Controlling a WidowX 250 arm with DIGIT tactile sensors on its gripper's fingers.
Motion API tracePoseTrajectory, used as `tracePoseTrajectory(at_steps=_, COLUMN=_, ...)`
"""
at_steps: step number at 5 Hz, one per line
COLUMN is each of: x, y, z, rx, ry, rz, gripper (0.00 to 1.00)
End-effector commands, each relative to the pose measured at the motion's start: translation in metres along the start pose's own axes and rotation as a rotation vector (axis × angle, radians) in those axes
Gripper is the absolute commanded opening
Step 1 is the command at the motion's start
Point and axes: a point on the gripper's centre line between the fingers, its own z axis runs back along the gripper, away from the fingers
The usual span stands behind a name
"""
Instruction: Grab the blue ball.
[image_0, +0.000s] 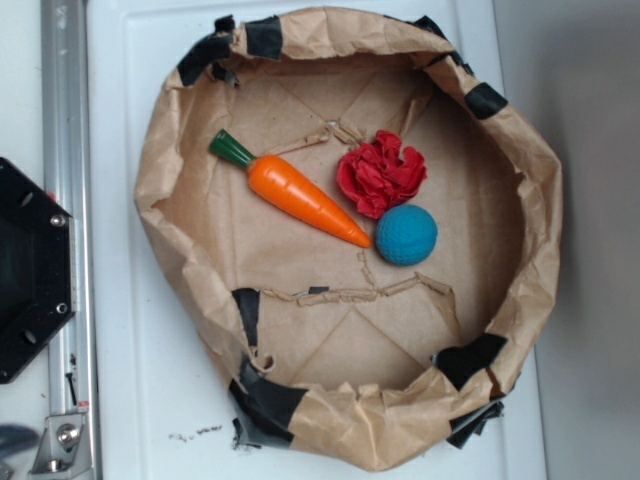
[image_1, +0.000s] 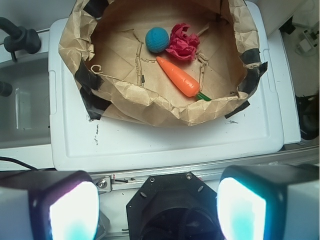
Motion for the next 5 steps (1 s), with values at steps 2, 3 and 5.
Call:
tracePoseTrajectory(at_steps=2, x=0.048, y=0.023, z=-0.028, rx=0.038, ry=-0.255, rz=-0.250, gripper=1.00)
tracePoseTrajectory(at_steps=3, x=0.096, y=0.036, z=-0.062, rx=-0.045, ry=-0.328, rz=-0.249, gripper=1.00)
tracePoseTrajectory(at_steps=5, x=0.148, y=0.043, z=-0.124, rx=-0.029, ry=-0.245, rz=-0.358, gripper=1.00)
